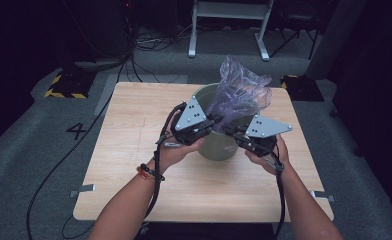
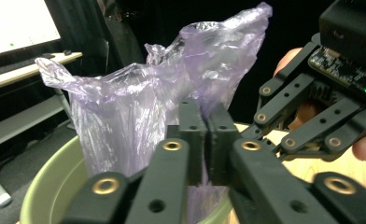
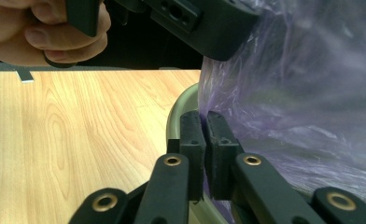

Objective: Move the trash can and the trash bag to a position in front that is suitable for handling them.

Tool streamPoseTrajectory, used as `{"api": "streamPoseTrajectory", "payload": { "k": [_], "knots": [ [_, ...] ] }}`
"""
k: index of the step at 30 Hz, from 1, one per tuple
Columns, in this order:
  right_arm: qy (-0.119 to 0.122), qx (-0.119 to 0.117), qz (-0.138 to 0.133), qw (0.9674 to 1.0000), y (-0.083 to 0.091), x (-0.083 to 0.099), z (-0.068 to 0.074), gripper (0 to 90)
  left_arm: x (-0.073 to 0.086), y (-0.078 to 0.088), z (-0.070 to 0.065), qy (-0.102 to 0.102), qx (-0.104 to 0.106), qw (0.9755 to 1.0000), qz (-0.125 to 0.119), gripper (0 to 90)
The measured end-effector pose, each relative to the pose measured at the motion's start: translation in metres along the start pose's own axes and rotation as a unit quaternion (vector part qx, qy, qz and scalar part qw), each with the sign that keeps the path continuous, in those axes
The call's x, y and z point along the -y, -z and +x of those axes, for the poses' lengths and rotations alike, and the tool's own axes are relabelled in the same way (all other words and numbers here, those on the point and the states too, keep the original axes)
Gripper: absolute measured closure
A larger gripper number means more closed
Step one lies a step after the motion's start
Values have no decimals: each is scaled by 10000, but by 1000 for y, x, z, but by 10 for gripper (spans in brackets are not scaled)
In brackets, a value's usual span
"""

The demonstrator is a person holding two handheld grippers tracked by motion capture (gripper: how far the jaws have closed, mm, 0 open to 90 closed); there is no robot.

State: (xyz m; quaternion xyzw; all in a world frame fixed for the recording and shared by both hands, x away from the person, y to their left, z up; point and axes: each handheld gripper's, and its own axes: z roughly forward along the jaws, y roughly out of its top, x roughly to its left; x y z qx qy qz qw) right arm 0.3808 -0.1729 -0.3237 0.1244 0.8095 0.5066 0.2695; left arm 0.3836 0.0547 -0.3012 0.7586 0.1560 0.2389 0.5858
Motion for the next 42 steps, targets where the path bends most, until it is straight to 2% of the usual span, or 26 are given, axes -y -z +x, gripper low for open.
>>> {"api": "streamPoseTrajectory", "payload": {
  "k": [4,5,8,11,15,18,25,27,29,31,33,34,36,38,42],
  "knots": [
    [-96,76,-132,9998,8,1,2,715,4,7,-2,-57,41,10000,-26,898],
    [-111,107,-171,9997,13,2,3,656,6,9,-3,-77,13,10000,-34,898],
    [-224,162,-242,9993,25,6,3,561,13,15,-7,-91,-16,10000,-31,898],
    [-312,309,-346,9984,42,10,2,502,23,20,-12,-110,-35,9999,-4,898],
    [-660,411,-534,9955,62,14,-4,449,36,24,-22,-207,-62,9998,-41,898],
    [-699,695,-510,9938,71,17,-6,396,44,27,-28,-259,-36,9997,-30,898],
    [-1022,675,-699,9900,82,24,-12,372,64,29,-33,-152,-2,9999,75,898],
    [-1055,765,-718,9889,84,24,-12,365,69,28,-35,-122,30,9999,92,898],
    [-956,828,-714,9894,85,25,-11,350,73,26,-36,-130,25,9998,162,898],
    [-947,755,-746,9898,85,25,-10,348,77,25,-37,-141,50,9997,191,897],
    [-1104,678,-750,9887,83,28,-11,352,82,23,-39,-173,26,9995,254,897],
    [-1223,708,-730,9873,82,30,-12,352,84,22,-40,-191,18,9994,276,897],
    [-1422,962,-603,9833,80,35,-15,363,87,21,-41,-178,11,9993,322,896],
    [-1558,1103,-513,9803,79,42,-18,363,91,19,-41,-223,-30,9990,380,894],
    [-1774,1350,-238,9745,74,58,-24,358,99,15,-40,-63,8,9991,429,874]
  ]
}}
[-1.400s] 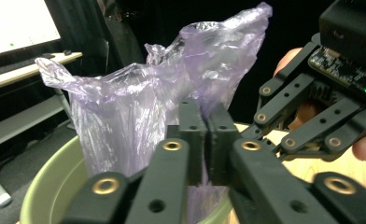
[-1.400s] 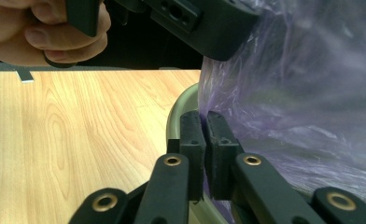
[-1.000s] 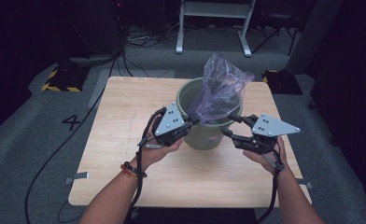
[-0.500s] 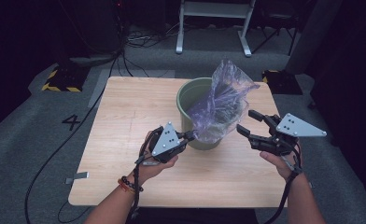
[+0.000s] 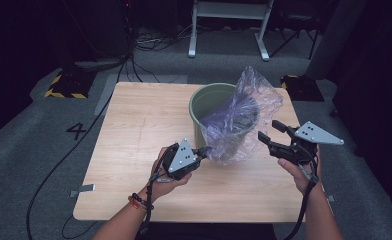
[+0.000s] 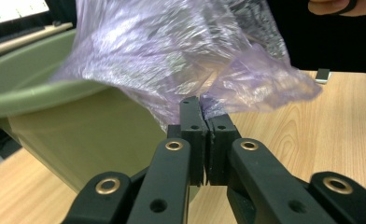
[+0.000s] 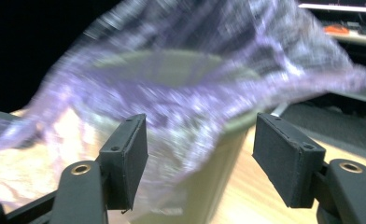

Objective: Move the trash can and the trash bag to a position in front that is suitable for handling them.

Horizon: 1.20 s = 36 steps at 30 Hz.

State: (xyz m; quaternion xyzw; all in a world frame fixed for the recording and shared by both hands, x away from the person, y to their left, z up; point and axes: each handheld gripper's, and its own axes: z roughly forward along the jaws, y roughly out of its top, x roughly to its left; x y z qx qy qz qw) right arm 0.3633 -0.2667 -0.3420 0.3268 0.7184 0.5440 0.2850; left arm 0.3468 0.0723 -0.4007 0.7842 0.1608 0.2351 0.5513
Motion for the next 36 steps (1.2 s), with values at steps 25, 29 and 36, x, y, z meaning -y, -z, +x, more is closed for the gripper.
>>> {"api": "streamPoseTrajectory", "payload": {
  "k": [25,29,36],
  "knots": [
    [-38,-374,77,9993,-36,37,-14,900,17,2,-6,288,-546,9962,611,157],
    [7,-303,71,9995,-35,37,-15,900,10,12,-2,370,-583,9961,544,157],
    [94,-142,122,9998,-33,35,-16,900,1,36,12,615,-591,9957,370,157]
  ]
}}
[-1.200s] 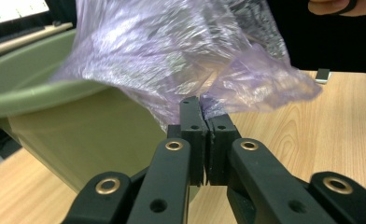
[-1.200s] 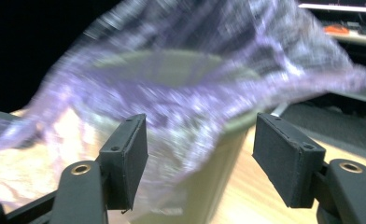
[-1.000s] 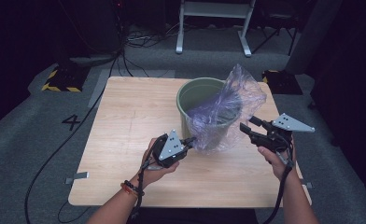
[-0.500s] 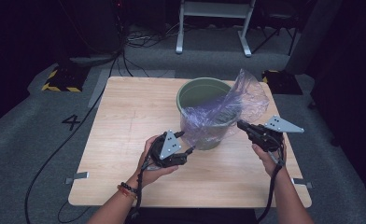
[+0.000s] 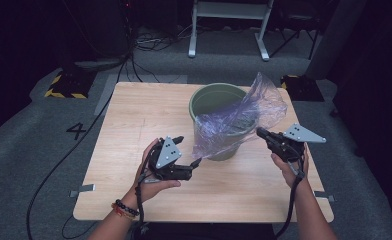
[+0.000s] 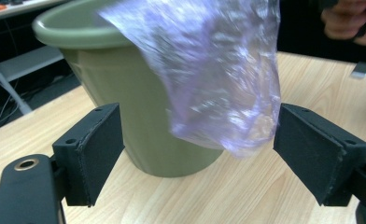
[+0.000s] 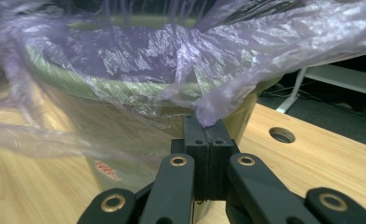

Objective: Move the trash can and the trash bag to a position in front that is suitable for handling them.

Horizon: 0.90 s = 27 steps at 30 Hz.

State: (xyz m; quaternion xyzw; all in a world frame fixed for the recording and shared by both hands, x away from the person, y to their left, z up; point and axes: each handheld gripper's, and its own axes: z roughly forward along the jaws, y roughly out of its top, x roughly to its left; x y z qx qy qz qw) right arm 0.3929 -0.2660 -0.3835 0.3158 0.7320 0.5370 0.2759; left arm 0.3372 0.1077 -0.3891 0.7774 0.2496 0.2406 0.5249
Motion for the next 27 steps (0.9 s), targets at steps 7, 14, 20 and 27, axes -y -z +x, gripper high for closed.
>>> {"api": "streamPoseTrajectory", "payload": {
  "k": [7,14,20,27],
  "knots": [
    [-53,106,23,9999,-3,1,-1,900,-19,14,-13,-146,238,9994,-221,156],
    [70,80,34,9999,-5,-1,6,900,-46,-5,-34,-436,160,9984,-320,157],
    [167,65,68,9998,-6,-4,10,900,-70,-25,-47,-674,-153,9973,-259,165],
    [157,9,18,9999,-1,-3,10,900,-72,-39,-27,-578,-260,9980,-84,505]
  ]
}}
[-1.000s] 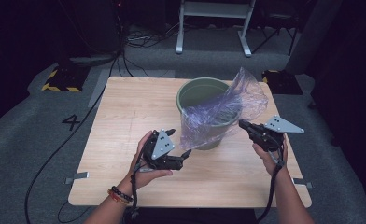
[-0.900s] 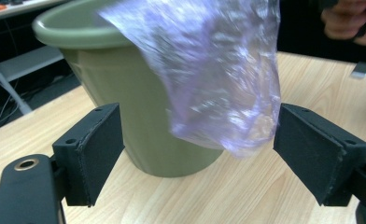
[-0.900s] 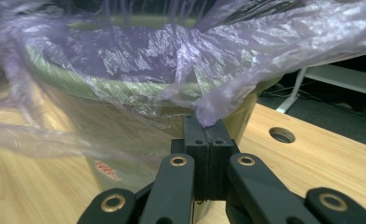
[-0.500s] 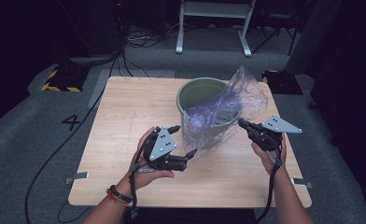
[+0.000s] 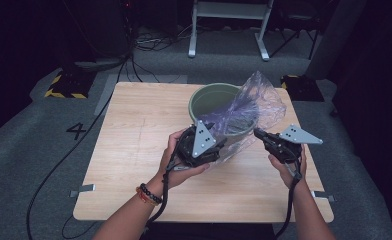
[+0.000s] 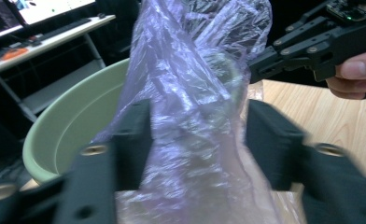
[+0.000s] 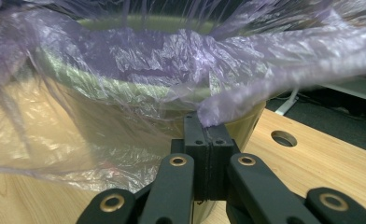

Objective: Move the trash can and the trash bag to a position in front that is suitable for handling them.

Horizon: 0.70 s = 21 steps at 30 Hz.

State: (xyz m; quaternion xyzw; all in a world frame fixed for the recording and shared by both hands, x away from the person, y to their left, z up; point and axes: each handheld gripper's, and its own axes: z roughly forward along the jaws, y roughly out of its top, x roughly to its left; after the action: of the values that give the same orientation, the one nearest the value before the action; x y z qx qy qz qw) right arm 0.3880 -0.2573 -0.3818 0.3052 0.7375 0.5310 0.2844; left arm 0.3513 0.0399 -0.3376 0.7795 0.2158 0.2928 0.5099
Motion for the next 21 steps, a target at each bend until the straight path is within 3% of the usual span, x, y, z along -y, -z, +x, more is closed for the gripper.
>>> {"api": "streamPoseTrajectory", "payload": {
  "k": [3,6,11,13,15,18,21],
  "knots": [
    [-59,-23,-36,10000,3,1,-2,900,3,2,9,75,165,9998,8,684],
    [-76,-30,-38,10000,4,1,-2,900,6,4,16,82,94,9999,-39,805],
    [-127,36,44,9999,3,5,-8,900,15,11,33,264,-42,9996,-103,853],
    [-212,59,134,9997,1,7,-12,900,21,13,40,303,-172,9994,-71,864],
    [-318,104,238,9992,-2,10,-18,900,29,14,49,475,-189,9987,-12,868],
    [-478,150,301,9983,-6,14,-27,900,41,11,59,568,-268,9980,88,881],
    [-511,210,375,9978,-10,16,-32,900,49,10,68,670,-356,9970,117,884]
  ]
}}
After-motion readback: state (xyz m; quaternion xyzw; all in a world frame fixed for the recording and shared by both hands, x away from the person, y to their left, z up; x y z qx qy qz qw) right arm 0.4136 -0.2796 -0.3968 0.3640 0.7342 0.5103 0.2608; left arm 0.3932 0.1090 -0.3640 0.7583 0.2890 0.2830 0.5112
